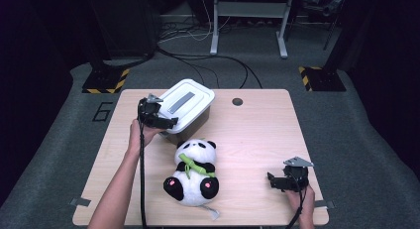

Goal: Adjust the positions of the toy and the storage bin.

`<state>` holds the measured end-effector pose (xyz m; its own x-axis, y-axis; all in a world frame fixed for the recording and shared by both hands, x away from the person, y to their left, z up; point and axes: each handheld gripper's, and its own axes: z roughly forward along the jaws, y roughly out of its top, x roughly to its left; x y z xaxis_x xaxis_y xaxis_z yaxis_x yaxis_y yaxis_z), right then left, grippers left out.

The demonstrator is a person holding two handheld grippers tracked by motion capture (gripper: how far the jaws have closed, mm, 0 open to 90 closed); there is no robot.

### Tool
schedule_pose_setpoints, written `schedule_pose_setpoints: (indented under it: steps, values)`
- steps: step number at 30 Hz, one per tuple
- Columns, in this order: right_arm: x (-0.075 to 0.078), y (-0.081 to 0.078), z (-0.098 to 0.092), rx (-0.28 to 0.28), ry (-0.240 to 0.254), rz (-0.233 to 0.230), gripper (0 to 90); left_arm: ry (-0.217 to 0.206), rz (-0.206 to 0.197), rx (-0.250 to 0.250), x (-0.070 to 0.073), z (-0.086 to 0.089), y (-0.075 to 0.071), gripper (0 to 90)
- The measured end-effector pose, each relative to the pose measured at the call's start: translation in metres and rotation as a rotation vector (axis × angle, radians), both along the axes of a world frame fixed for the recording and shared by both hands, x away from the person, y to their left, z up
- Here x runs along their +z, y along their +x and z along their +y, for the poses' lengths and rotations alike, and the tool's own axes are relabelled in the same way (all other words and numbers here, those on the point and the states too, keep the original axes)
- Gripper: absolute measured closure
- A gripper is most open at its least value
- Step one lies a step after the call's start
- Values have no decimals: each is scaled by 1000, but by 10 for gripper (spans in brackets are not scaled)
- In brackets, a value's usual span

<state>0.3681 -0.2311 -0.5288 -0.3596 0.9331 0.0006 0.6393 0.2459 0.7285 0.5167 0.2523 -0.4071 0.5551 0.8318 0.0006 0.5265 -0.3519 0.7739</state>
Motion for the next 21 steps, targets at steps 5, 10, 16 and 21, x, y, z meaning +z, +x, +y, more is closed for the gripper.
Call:
schedule_pose_setpoints:
  steps: [5,10,16,21]
  values:
    - [0,0,0,-2,1,0,51,0,-2,-31,0,3,4,62]
    - [0,0,0,-3,2,1,52,-2,-5,-55,0,4,7,62]
    - [0,-1,0,-2,-2,1,56,-5,-8,-84,-1,8,15,62]
    - [0,-1,0,-2,-2,1,56,-3,-10,-79,-1,7,17,60]
